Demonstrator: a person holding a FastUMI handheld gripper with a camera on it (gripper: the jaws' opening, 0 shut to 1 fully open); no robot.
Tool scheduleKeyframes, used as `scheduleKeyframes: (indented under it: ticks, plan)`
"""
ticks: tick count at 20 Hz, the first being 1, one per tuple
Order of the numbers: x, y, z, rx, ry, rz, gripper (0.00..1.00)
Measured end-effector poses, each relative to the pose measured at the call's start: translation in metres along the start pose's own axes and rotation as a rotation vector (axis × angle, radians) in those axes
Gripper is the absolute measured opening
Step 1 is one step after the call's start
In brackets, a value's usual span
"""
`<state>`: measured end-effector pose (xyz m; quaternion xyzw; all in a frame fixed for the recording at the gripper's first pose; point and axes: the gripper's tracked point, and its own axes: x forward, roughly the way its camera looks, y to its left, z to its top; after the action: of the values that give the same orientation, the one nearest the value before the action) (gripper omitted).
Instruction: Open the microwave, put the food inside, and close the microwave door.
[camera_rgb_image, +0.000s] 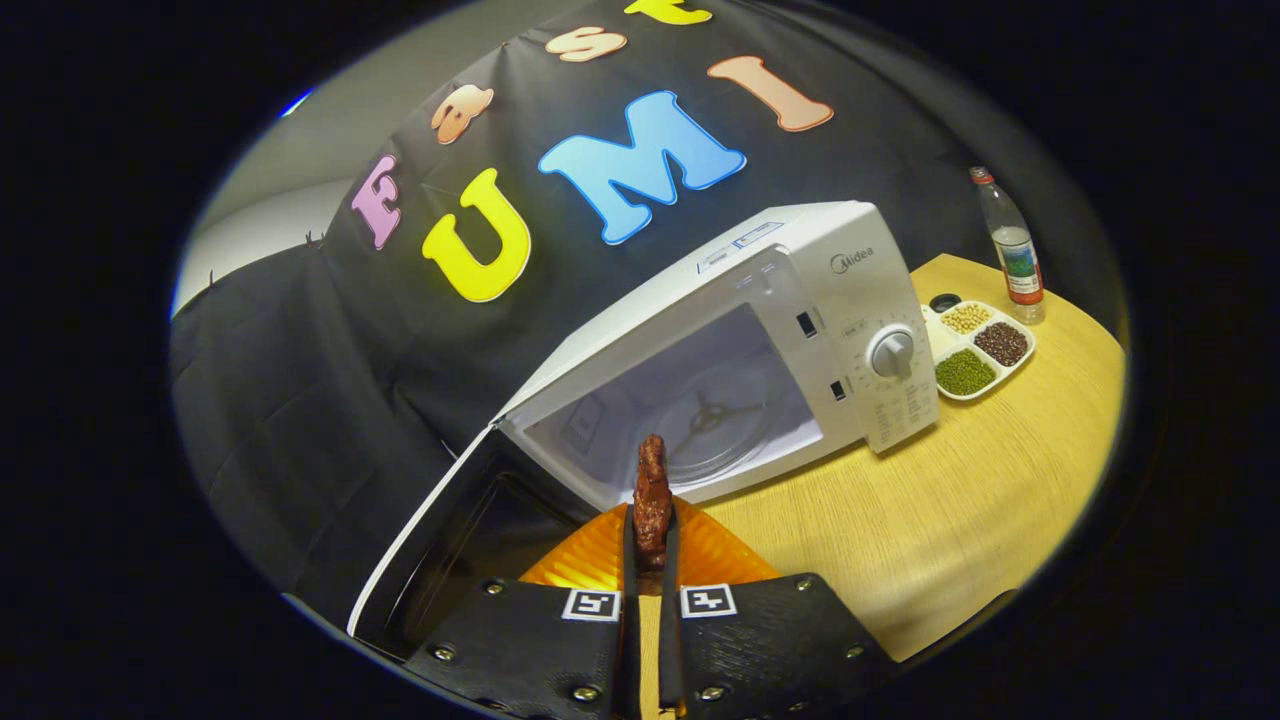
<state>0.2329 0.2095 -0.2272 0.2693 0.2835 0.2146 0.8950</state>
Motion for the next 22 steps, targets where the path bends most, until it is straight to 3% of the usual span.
scheduleKeyframes:
  ticks: [8,22]
  plan:
    - [0.077,0.007,0.007,-0.076,-0.119,0.010,0.08]
    - [0.177,-0.035,0.019,-0.002,-0.154,-0.060,0.11]
